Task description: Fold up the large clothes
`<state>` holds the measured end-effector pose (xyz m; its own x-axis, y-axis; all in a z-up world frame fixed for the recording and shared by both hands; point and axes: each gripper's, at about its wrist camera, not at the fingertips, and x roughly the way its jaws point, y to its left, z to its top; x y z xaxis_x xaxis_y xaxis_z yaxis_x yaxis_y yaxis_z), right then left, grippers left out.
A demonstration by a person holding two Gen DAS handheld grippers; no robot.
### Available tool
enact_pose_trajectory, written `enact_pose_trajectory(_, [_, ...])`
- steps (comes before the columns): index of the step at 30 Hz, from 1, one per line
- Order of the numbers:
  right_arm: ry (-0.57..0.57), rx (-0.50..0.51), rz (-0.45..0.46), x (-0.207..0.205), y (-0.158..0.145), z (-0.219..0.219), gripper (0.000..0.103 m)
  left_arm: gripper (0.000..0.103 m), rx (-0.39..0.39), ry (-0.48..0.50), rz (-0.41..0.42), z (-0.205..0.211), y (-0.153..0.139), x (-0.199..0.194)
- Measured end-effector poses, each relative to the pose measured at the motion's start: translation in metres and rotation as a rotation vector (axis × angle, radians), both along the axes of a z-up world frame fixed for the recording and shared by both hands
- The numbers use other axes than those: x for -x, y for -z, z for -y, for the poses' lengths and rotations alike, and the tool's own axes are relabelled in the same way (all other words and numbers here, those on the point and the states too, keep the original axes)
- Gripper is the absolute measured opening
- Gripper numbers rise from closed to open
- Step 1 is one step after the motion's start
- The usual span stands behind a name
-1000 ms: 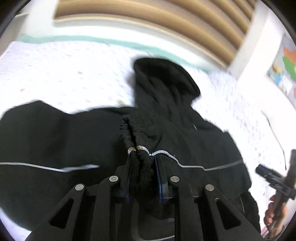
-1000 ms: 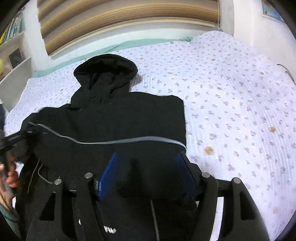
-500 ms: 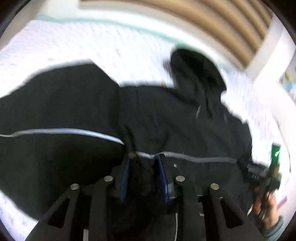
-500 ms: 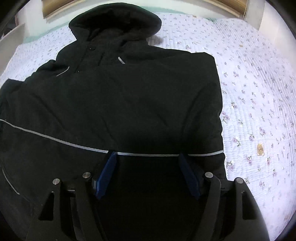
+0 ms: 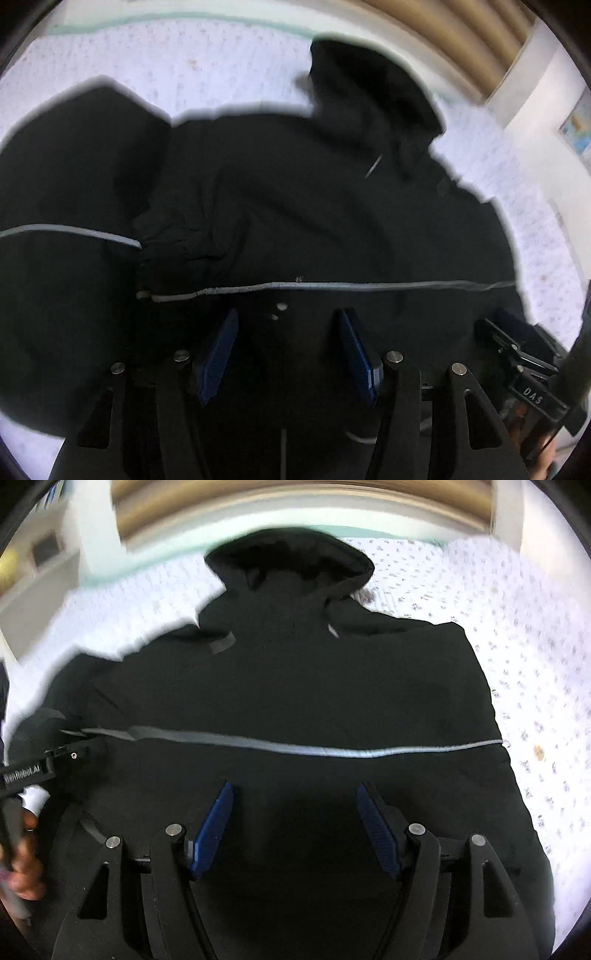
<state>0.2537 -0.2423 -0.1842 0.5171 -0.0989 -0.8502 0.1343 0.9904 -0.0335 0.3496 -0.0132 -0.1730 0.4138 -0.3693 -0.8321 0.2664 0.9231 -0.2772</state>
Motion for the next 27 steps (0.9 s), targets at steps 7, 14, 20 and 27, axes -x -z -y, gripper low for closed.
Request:
enact_pose_trajectory(7, [0.001,-0.006,0.091,0.017,0.010,0.000,0.076,0.059,-0.038,-0.008,0.097,0.003,-0.001,0.012])
enact_pose_trajectory(14, [0.004,-0.014,0.105,0.017,0.014,0.005,0.076,0.059,0.062,-0.019,0.107,-0.055,-0.061,0.037])
enact_pose_trajectory(20, [0.005,-0.012,0.110,0.017,0.012,0.004,0.077,0.059,0.043,-0.292,0.178,-0.222,-0.092,0.052])
enact_pose_trajectory(27, [0.003,-0.004,0.113,0.018,0.012,0.005,0.078,0.059,0.048,-0.757,0.139,-0.412,-0.070,0.046])
